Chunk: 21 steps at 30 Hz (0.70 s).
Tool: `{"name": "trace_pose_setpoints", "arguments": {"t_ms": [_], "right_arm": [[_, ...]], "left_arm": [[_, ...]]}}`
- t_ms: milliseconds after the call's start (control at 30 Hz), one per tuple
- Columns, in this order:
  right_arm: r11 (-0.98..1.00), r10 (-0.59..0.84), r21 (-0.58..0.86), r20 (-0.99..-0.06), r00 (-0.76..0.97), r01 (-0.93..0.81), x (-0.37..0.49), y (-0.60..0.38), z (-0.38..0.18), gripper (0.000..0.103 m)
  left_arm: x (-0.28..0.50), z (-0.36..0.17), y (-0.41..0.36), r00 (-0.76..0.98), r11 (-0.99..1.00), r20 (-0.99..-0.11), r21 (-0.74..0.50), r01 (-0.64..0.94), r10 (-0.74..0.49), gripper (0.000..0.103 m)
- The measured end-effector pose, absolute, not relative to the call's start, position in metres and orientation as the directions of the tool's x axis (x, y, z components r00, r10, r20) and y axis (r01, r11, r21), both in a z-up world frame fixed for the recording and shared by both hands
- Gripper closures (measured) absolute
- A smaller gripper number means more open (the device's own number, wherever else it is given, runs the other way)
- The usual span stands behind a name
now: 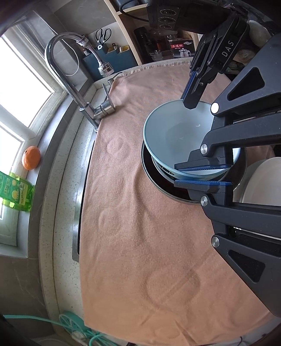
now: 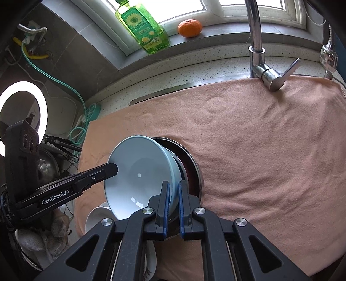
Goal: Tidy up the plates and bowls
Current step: 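Lift the light blue bowl with both tools and carry it over the red bowl, then lower the light blue bowl into the red bowl and open both tools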
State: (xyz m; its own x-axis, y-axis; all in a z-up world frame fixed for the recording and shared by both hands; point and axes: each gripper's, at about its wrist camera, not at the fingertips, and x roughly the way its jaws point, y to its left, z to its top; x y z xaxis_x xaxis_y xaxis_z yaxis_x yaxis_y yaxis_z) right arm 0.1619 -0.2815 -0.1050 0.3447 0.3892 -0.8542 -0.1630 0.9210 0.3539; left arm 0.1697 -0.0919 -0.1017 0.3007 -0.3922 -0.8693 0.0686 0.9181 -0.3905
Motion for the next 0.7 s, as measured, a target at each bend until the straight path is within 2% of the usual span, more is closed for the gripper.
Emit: {"name": "trace_pose_setpoints", "arguments": {"t_ms": [700], "right_arm": [[0.931, 0.362, 0.322, -0.871, 0.332, -0.171, 0.161, -0.278, -0.117, 0.096]], "left_arm": [[0.165, -0.111, -0.096, 0.29, 0.929, -0.883, -0.363, 0.078, -0.369, 0.097]]}}
